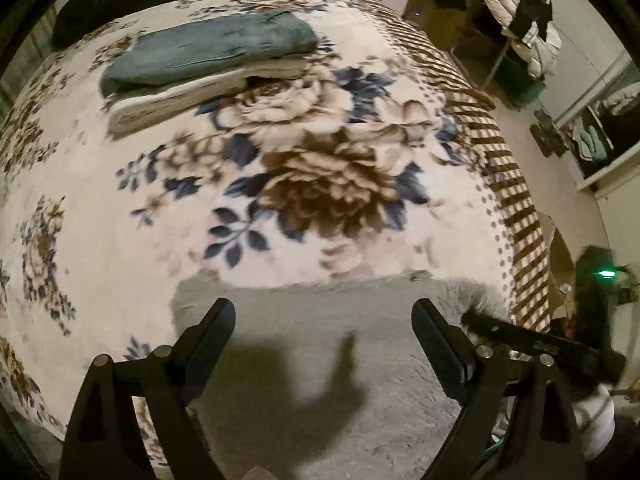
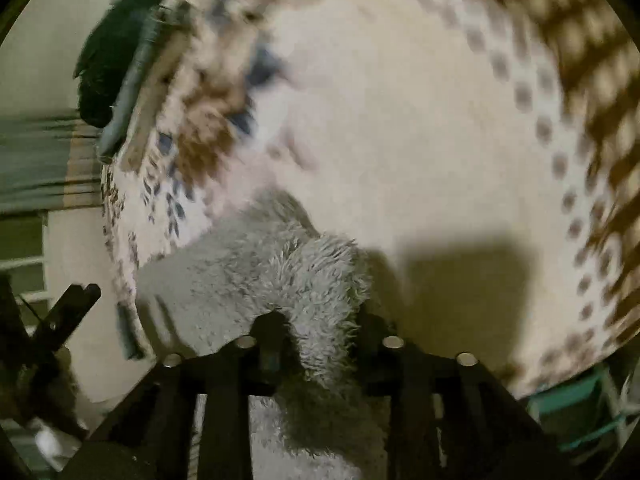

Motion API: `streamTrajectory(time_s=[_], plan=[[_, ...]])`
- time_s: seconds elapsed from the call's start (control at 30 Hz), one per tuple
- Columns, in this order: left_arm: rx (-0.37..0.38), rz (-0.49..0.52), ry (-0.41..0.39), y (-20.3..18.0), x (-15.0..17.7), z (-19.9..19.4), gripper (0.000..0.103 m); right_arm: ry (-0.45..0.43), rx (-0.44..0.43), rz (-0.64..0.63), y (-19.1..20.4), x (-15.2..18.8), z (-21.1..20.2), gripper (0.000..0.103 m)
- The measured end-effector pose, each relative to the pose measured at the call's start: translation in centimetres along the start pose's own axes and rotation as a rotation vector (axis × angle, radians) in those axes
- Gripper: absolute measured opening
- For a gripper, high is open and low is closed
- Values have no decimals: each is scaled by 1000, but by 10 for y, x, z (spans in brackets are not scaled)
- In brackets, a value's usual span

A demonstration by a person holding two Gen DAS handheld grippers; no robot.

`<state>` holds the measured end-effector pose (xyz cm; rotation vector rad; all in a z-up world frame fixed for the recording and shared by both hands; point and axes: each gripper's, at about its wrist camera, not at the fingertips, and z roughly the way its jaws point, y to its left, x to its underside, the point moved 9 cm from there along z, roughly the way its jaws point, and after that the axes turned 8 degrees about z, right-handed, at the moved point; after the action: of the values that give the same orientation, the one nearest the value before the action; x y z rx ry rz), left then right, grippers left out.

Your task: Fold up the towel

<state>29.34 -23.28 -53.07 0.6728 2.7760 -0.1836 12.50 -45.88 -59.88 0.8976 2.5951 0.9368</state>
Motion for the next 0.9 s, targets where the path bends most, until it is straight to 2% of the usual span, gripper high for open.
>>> streamTrajectory(time_s=[0.07, 0.13, 0.2, 0.23, 0.3, 0.37, 0.47, 0.57, 0.6, 0.63, 0.67, 0.7, 0.77, 0.83, 0.9], plan=[[18, 12, 6, -12, -4, 5, 90, -62, -18, -28, 9, -5, -15, 24], [34, 26, 20, -24, -5, 13, 90, -35, -18, -11, 2, -7, -6, 26], [66, 43, 60, -40, -6, 31, 90, 65, -8, 74, -20, -2, 14, 36], [85, 56, 93, -50, -4, 44, 90, 75, -11, 105, -27, 0, 13, 40], [117, 81, 162, -67, -1, 71, 90, 37, -34, 154, -43, 7, -5, 53], [134, 103, 201, -80, 1, 88, 90, 35, -55, 228, -60, 24, -20, 60], [109, 152, 239, -90, 3, 111, 90, 96, -103, 379, -86, 59, -24, 61], [104, 142, 259, -89, 3, 123, 90, 159, -163, 482, -98, 91, -4, 61], [102, 132, 265, -88, 3, 126, 90, 171, -209, 514, -96, 99, 6, 61], [102, 122, 268, -86, 3, 129, 90, 162, -243, 530, -92, 101, 13, 58], [102, 111, 271, -83, 3, 131, 90, 140, -263, 543, -90, 103, 16, 31], [103, 101, 274, -81, 4, 133, 92, 126, -251, 549, -89, 107, 19, 10], [107, 92, 272, -76, 5, 136, 92, 80, -220, 550, -91, 112, 11, 8], [114, 98, 275, -76, 7, 140, 95, 45, -146, 527, -97, 120, -3, 8], [118, 115, 276, -80, 11, 144, 98, 52, -75, 520, -113, 129, -5, 7]])
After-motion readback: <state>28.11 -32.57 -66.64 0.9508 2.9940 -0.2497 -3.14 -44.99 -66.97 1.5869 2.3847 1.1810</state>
